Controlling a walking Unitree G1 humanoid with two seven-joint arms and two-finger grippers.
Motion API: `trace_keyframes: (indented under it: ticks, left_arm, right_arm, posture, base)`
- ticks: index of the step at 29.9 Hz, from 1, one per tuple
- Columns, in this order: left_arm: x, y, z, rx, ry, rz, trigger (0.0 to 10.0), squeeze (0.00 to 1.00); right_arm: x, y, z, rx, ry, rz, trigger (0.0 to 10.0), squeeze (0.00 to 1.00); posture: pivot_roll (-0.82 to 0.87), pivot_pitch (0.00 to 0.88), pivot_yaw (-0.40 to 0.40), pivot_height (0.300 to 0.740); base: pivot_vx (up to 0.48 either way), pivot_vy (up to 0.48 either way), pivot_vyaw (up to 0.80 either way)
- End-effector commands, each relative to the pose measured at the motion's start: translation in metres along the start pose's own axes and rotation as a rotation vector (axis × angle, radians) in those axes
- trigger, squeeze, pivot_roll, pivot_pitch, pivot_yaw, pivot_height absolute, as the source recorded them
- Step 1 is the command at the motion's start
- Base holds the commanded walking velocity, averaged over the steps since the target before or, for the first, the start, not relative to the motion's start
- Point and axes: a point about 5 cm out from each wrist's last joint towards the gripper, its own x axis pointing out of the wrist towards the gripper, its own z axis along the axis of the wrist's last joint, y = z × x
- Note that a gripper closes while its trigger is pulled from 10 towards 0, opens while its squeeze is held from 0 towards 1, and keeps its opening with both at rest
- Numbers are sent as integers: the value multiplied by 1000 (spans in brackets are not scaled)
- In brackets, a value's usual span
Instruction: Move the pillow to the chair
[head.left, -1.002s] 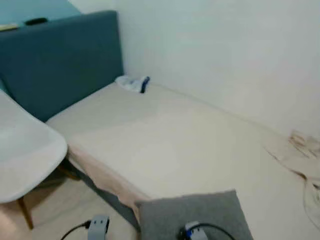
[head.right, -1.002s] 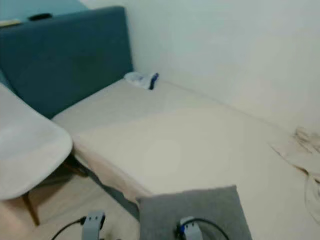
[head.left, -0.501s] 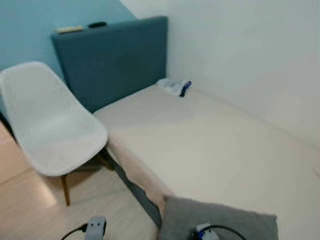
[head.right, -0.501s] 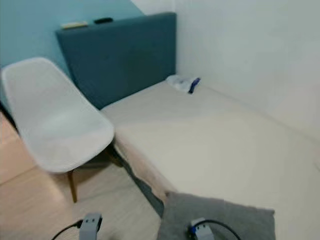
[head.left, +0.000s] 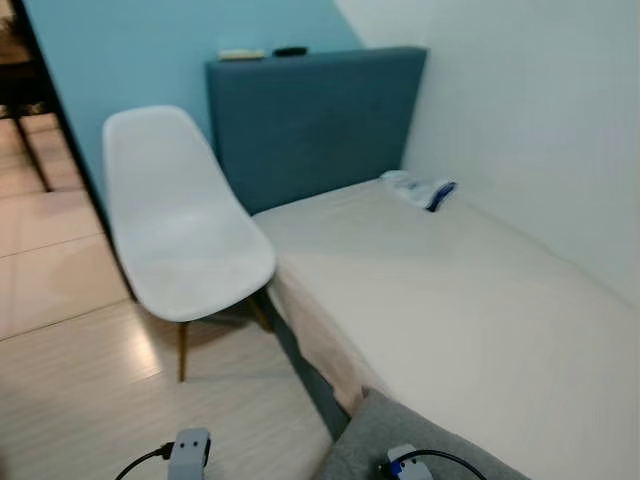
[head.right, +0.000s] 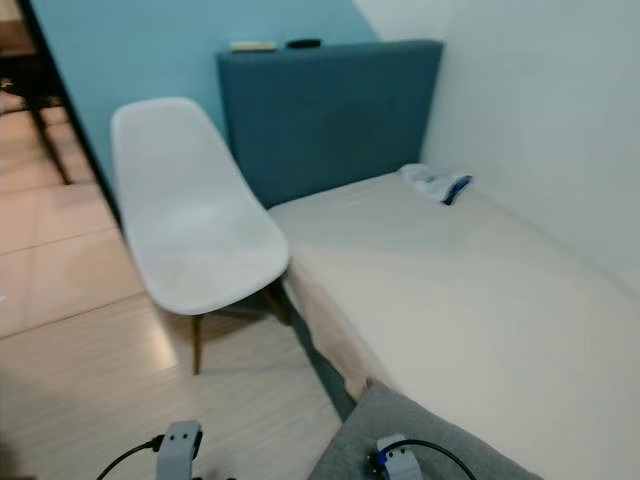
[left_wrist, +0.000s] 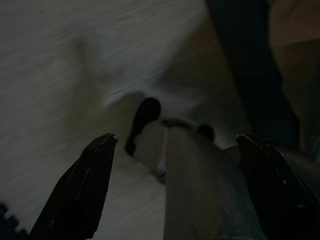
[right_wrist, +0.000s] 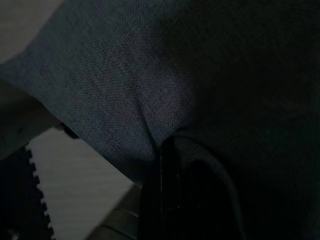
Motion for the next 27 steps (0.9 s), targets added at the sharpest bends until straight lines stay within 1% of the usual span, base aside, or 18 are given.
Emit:
trace_keyframes:
  ticks: [1,14,27]
  left_arm:
    - [0,1,-3,-5,16,10,10000,0]
    - [-1,2,-4,-26,17,25,10000,0]
    - [-1,4,-5,-26,19,31,10000,0]
  right_arm:
    - [2,5,7,-16,-30,12,10000,0]
    - [3,7,13,-2,-55,20,10000,0]
    - [4,8,14,4,-62,19,10000,0]
  posture:
    - [110,0,-59,740]
    - [113,0,-60,740]
    - [114,0,-59,740]
  base:
    - [0,0,663]
    - [0,0,656]
    - [0,0,650]
